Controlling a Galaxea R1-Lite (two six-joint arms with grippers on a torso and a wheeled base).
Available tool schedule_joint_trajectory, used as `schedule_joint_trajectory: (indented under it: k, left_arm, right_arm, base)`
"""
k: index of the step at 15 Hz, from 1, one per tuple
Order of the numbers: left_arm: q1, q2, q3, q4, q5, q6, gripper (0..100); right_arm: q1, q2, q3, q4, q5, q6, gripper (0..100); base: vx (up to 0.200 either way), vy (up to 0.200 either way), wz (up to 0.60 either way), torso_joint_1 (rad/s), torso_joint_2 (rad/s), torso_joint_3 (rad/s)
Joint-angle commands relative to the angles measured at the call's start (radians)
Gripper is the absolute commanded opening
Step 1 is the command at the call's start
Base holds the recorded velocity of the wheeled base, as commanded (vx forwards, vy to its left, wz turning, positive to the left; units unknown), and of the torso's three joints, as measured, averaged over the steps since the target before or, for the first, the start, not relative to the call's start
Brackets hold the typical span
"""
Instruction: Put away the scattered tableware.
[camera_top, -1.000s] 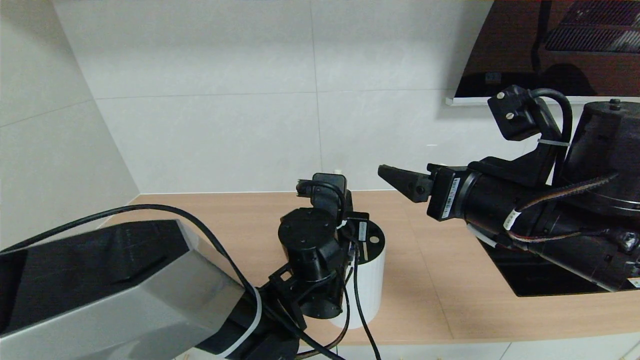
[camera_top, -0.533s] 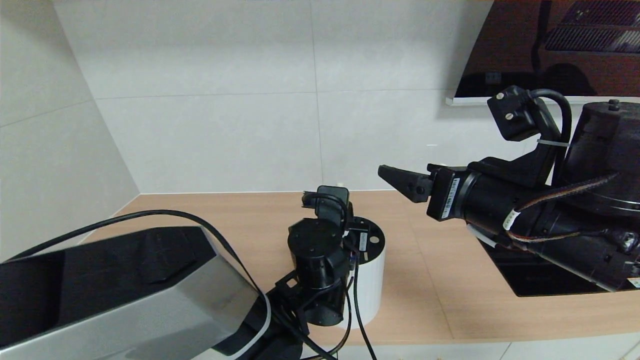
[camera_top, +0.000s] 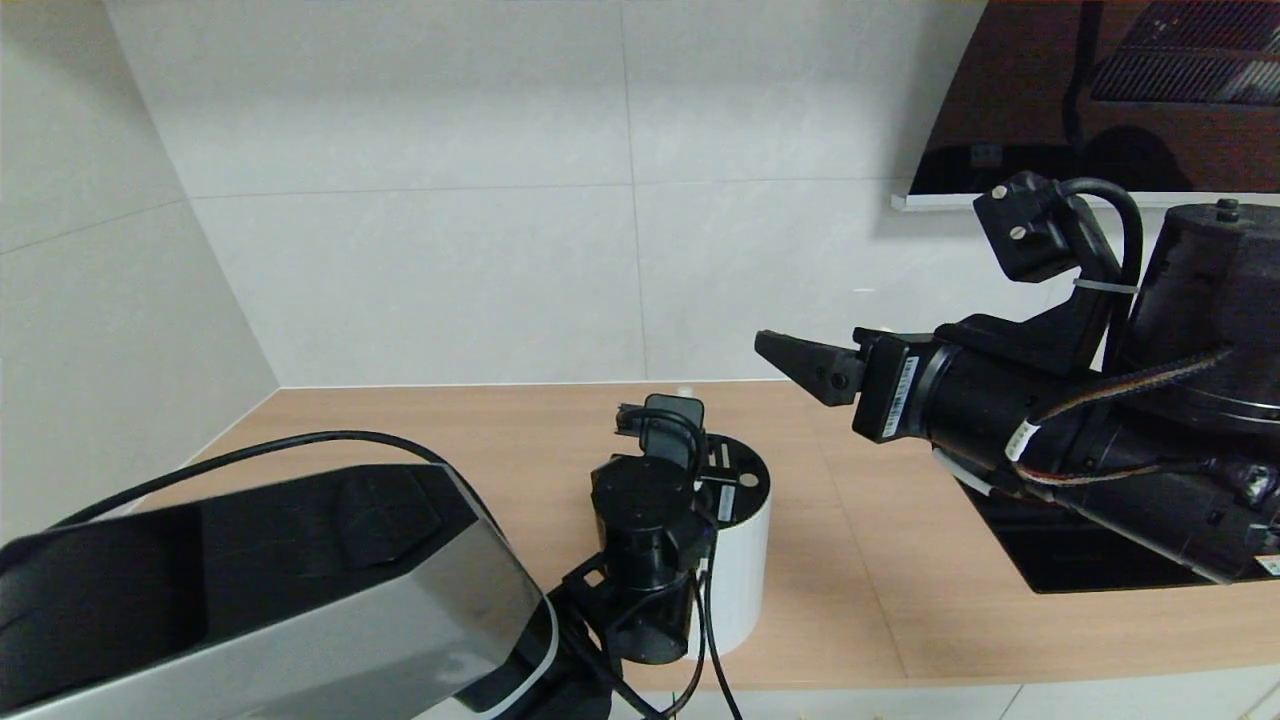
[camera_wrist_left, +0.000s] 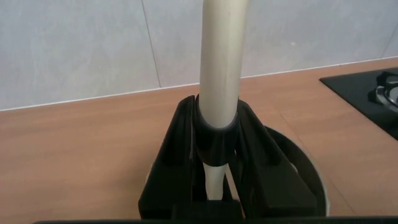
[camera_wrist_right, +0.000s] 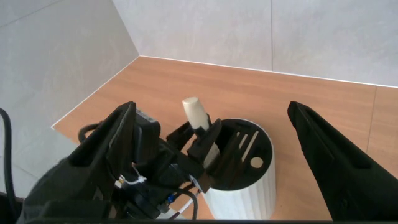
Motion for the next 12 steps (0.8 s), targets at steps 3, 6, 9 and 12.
schedule_joint_trajectory:
  k: [3,6,9,12]
  left_arm:
    - [0.0,0.006,0.0,-0.001,0.001,0.0,0]
    - [0.0,0.006,0.0,-0.001,0.001,0.0,100]
    - [0.0,0.002,0.0,-0.003,0.001,0.0,100]
    - [0.006,-0.004,0.0,-0.006,0.001,0.0,100]
  right_arm:
    - [0.001,0.001,0.0,-0.001,0.0,0.0,100]
    - [0.001,0.001,0.003,-0.001,0.0,0.0,100]
    - [0.001,0.0,0.003,-0.001,0.0,0.0,100]
    - [0.001,-0.002,0.003,-0.001,0.0,0.0,100]
  base:
    - [0.0,0.0,0.0,0.0,0.0,0.0]
    - [0.0,0.0,0.0,0.0,0.0,0.0]
    - [0.0,0.0,0.0,0.0,0.0,0.0]
    - [0.0,0.0,0.0,0.0,0.0,0.0]
